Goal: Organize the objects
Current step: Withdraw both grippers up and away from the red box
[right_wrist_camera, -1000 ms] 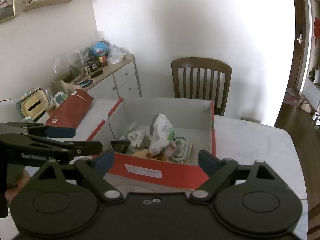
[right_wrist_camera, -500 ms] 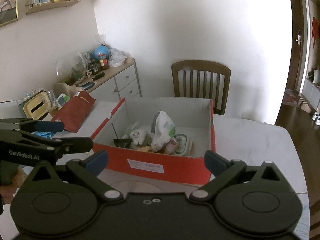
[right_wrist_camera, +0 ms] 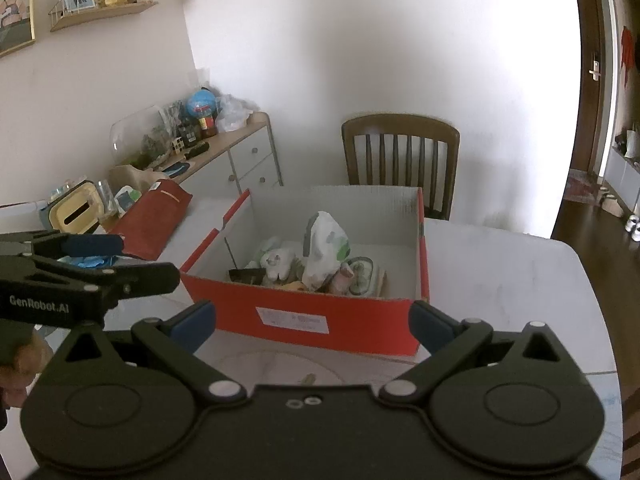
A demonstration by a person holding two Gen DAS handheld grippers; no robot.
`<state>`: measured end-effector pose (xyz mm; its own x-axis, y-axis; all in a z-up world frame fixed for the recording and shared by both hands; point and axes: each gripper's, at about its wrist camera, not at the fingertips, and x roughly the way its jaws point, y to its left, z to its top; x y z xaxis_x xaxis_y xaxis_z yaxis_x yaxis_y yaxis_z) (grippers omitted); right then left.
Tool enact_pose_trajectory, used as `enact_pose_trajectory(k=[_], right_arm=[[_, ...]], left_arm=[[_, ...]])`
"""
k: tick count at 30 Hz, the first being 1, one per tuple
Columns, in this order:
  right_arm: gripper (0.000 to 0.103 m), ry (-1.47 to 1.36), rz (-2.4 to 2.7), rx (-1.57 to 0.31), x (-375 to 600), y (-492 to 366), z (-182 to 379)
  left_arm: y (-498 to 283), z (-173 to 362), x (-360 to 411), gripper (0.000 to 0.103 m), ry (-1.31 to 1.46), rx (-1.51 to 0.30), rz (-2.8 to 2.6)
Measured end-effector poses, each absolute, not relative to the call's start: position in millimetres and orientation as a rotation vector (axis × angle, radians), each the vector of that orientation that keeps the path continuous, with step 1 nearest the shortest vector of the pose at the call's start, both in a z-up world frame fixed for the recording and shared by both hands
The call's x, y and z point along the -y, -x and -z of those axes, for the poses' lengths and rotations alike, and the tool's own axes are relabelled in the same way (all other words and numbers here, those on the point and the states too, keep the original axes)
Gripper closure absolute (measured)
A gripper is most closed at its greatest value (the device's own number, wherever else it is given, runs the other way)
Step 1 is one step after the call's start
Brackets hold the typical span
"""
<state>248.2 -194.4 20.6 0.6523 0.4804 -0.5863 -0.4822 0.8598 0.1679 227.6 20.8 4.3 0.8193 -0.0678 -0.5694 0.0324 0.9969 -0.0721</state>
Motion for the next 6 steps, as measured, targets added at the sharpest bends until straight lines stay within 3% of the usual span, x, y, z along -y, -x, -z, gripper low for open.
enact_pose_trajectory(k=[6], right_arm=[[0.000, -0.005, -0.536, -0.677, 200.1, -242.8, -18.0]], left_arm=[[-227.3, -2.6, -23.5, 0.000, 0.089, -0.625, 0.070]])
